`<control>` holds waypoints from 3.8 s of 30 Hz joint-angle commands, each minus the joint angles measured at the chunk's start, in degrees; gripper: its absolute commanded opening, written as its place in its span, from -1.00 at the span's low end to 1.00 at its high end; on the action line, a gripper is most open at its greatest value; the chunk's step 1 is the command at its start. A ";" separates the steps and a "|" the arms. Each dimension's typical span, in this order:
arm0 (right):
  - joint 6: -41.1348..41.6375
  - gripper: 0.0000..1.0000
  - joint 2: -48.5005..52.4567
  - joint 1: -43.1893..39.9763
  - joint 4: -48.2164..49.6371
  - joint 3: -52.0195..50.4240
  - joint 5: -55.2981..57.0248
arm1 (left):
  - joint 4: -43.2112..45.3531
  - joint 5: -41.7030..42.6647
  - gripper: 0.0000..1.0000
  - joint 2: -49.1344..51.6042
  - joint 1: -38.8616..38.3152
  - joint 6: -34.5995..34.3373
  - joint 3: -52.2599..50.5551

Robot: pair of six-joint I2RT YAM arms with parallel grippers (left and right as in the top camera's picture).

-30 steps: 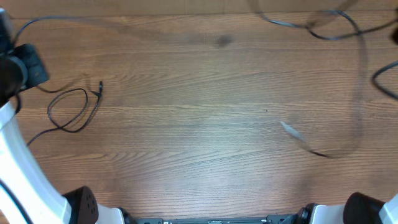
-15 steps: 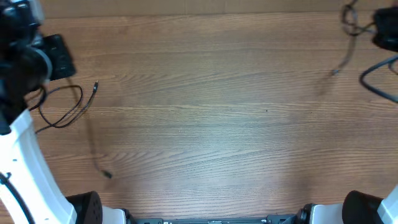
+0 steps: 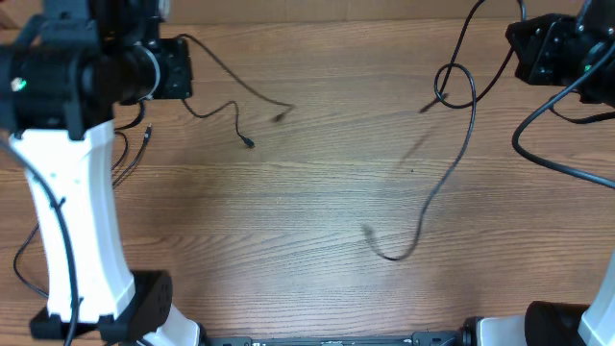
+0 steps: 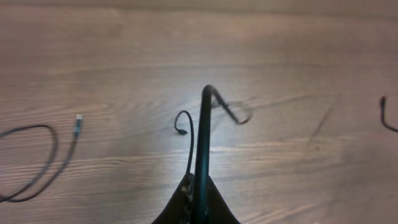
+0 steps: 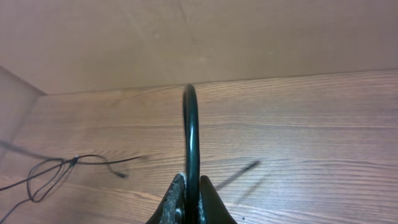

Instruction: Untangle cables

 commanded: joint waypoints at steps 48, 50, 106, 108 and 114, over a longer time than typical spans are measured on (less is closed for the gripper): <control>-8.68 -0.92 -10.27 16.94 0.61 0.52 -12.04 | 8.35 52.39 0.93 13.92 -16.59 30.45 0.59; -8.68 -0.92 -10.49 16.94 0.66 0.52 -12.35 | 8.33 49.42 0.85 14.25 -17.66 29.99 0.59; -8.68 -0.92 -9.55 16.94 1.92 0.52 -8.81 | 9.75 37.62 0.78 13.86 -21.55 19.26 0.61; -8.68 -0.92 -9.25 16.94 1.92 0.52 -8.81 | 9.55 37.59 0.79 13.57 -20.98 19.28 0.61; -8.68 -0.92 -9.14 16.94 1.92 0.52 -8.79 | 9.53 37.64 0.78 12.83 -19.74 19.26 0.61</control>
